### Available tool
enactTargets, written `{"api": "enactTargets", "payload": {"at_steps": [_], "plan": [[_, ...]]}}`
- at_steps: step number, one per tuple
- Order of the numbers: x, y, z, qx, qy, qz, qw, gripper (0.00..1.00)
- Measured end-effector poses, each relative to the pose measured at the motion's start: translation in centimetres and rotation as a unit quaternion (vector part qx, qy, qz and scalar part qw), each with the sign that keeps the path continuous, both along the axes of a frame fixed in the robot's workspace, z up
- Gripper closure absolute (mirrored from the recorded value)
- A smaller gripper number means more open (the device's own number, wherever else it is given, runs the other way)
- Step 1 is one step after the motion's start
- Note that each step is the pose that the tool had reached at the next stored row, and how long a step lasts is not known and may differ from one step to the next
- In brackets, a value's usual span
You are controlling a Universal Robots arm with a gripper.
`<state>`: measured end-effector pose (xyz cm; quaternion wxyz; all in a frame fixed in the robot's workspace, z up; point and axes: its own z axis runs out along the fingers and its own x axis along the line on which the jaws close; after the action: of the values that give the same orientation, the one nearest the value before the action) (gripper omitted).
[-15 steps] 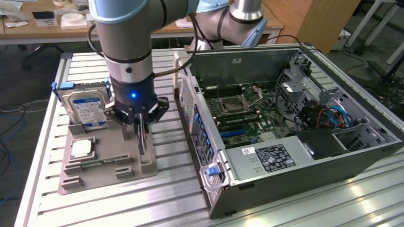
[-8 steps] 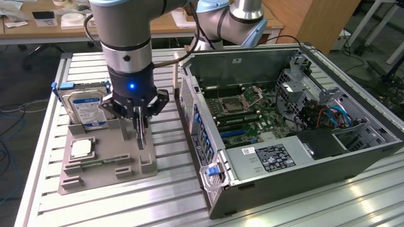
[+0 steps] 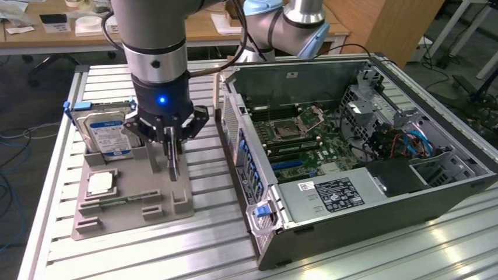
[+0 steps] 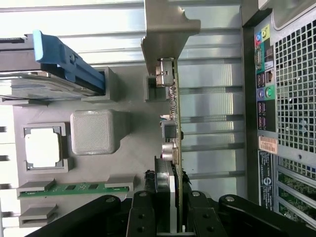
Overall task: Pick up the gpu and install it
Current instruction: 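Pick up the gpu and move the gpu toward the slot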
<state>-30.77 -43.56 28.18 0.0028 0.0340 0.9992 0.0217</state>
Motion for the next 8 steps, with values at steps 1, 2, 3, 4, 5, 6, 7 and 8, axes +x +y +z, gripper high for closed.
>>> {"api": "enactTargets", "payload": {"at_steps": [1,2,3,4,5,6,7,8], "plan": [[0.0,0.0,0.15,0.0,0.0,0.0,1.0,0.72],[0.0,0.0,0.38,0.0,0.0002,0.0,1.0,0.72],[0.0,0.0,0.55,0.0,0.0002,0.0,1.0,0.72],[0.0,0.0,0.69,0.0,0.0002,0.0,1.0,0.72],[0.0,0.0,0.78,0.0001,0.0002,0.0,1.0,0.72],[0.0,0.0,0.9,0.0002,0.0003,0.001,1.0,0.72],[0.0,-0.01,1.05,0.0003,0.0003,0.001,1.0,0.72],[0.1,-0.01,1.21,0.0005,0.0005,0.003,1.0,0.72]]}}
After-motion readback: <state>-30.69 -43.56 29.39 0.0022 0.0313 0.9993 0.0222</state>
